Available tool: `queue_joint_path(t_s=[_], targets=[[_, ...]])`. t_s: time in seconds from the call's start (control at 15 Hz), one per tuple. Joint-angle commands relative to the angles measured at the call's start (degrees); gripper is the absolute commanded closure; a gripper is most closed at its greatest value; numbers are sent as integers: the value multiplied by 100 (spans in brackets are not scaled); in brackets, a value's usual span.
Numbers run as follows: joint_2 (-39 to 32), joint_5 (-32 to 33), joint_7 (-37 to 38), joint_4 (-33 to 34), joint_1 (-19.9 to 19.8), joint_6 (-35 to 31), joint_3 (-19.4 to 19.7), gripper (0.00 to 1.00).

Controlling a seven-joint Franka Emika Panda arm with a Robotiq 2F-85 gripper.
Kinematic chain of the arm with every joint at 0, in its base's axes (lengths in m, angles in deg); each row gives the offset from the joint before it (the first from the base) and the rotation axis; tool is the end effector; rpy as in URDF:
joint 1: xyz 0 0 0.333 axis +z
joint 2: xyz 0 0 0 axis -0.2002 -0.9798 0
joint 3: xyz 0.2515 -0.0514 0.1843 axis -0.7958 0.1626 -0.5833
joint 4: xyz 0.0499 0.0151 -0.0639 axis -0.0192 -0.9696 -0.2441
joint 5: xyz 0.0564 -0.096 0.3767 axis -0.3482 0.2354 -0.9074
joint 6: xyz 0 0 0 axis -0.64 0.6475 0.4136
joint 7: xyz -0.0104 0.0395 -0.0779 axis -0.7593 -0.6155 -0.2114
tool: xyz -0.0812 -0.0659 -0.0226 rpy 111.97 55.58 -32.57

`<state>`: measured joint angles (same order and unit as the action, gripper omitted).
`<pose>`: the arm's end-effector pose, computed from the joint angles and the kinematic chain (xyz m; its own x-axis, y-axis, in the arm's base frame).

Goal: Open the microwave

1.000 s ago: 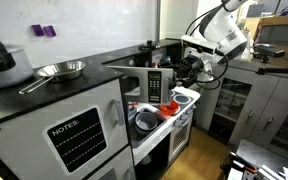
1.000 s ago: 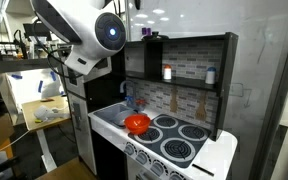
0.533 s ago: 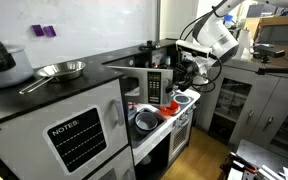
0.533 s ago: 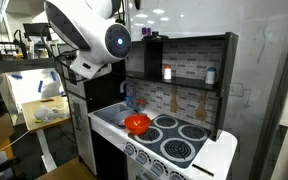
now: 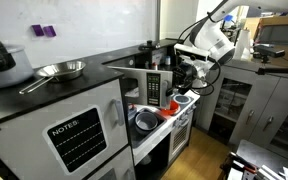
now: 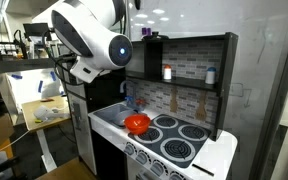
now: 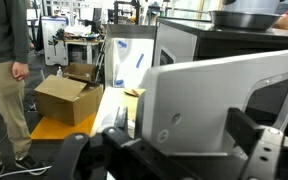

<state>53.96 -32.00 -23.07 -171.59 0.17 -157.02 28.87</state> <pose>0.4362 -0.0629 0.3320 0.0684 -0.1025 -0.9924 -0.9851 0.1502 -0.0834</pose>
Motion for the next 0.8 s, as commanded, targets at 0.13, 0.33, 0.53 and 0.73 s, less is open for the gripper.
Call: queue_joint_path(t_s=[0.13, 0.33, 0.53, 0.73], targets=[[36, 237, -69, 7, 40, 209, -17, 0], [71, 303, -69, -32, 88, 261, -40, 0], [97, 339, -70, -70, 122, 306, -76, 0], [105, 386, -72, -73, 152, 329, -101, 0]])
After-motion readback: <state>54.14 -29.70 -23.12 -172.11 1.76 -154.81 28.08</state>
